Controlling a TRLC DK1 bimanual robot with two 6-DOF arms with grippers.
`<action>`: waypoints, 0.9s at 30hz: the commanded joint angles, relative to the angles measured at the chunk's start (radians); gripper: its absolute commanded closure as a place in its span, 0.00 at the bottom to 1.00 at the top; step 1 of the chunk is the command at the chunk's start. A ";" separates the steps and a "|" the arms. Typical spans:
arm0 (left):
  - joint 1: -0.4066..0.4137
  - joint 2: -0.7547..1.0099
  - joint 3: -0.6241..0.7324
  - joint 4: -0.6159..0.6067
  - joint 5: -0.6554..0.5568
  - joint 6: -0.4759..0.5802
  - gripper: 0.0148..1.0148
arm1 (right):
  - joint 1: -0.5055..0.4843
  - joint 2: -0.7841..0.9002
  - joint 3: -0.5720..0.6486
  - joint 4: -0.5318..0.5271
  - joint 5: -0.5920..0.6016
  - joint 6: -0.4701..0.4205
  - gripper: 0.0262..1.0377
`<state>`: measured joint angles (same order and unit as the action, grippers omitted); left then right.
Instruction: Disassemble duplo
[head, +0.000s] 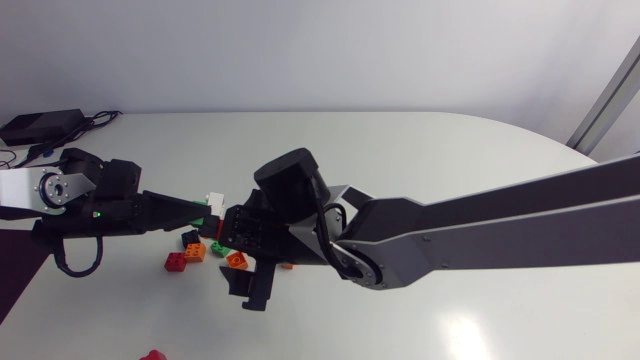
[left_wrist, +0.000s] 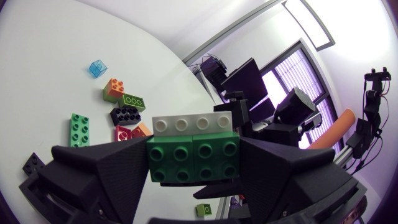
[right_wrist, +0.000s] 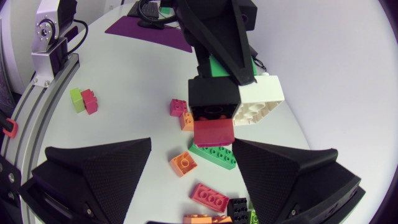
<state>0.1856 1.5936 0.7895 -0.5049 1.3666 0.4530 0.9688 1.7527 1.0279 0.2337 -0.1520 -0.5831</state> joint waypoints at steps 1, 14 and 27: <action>0.008 -0.015 0.001 -0.015 0.035 0.024 0.76 | 0.021 0.030 -0.020 0.016 0.006 0.012 0.15; 0.006 -0.018 -0.006 -0.021 0.049 0.024 0.76 | 0.013 0.028 -0.057 0.099 0.015 -0.017 0.48; 0.006 -0.063 -0.030 -0.027 0.054 0.050 0.76 | 0.001 0.016 -0.063 0.108 0.051 -0.031 0.76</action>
<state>0.1894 1.5593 0.7742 -0.5320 1.3769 0.4732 0.9733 1.7584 1.0027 0.3515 -0.1070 -0.6075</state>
